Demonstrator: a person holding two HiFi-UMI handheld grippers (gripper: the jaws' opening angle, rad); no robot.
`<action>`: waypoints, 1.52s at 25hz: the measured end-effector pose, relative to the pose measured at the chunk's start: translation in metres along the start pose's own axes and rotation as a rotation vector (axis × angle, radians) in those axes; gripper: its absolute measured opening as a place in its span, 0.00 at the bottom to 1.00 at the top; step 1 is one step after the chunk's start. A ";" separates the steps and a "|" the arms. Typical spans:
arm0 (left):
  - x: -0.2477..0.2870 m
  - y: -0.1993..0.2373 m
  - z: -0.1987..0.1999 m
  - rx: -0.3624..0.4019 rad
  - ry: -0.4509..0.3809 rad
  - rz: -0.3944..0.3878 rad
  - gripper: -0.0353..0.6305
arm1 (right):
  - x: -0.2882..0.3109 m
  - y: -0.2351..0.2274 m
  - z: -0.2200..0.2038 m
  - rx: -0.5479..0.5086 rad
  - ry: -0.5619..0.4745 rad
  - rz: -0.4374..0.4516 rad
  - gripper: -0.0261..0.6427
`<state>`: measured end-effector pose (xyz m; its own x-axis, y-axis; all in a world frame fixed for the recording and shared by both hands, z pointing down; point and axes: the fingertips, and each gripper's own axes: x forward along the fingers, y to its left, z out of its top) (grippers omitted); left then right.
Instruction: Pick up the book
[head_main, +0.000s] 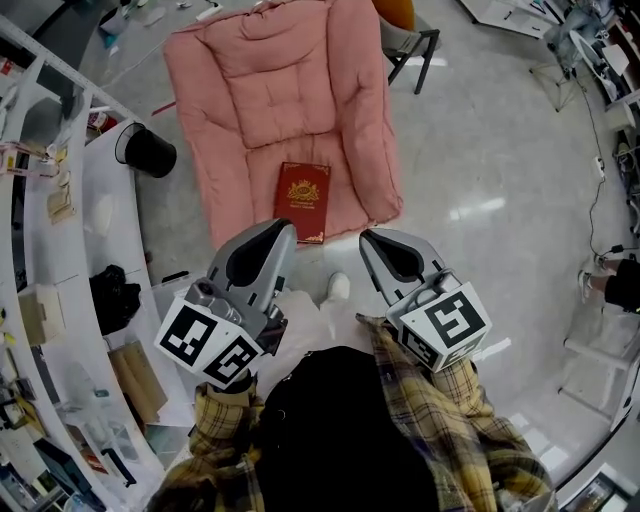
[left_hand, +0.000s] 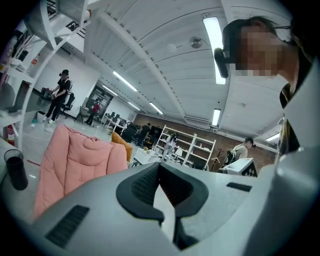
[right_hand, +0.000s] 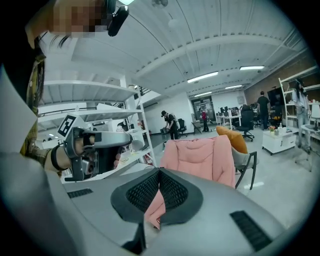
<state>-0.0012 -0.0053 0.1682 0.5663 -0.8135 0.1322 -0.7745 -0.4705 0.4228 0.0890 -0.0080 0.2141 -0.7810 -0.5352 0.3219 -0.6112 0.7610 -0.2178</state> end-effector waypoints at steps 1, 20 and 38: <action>0.002 0.002 0.000 -0.004 0.004 0.004 0.06 | 0.003 -0.002 -0.002 0.005 0.010 0.006 0.06; 0.022 0.139 0.027 -0.025 0.109 -0.088 0.06 | 0.154 -0.008 0.001 0.075 0.116 -0.081 0.07; 0.065 0.219 -0.099 -0.124 0.341 -0.171 0.06 | 0.217 -0.061 -0.117 0.326 0.206 -0.226 0.07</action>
<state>-0.1060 -0.1273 0.3586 0.7614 -0.5572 0.3312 -0.6327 -0.5278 0.5667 -0.0277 -0.1278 0.4048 -0.6015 -0.5657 0.5641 -0.7979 0.4600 -0.3896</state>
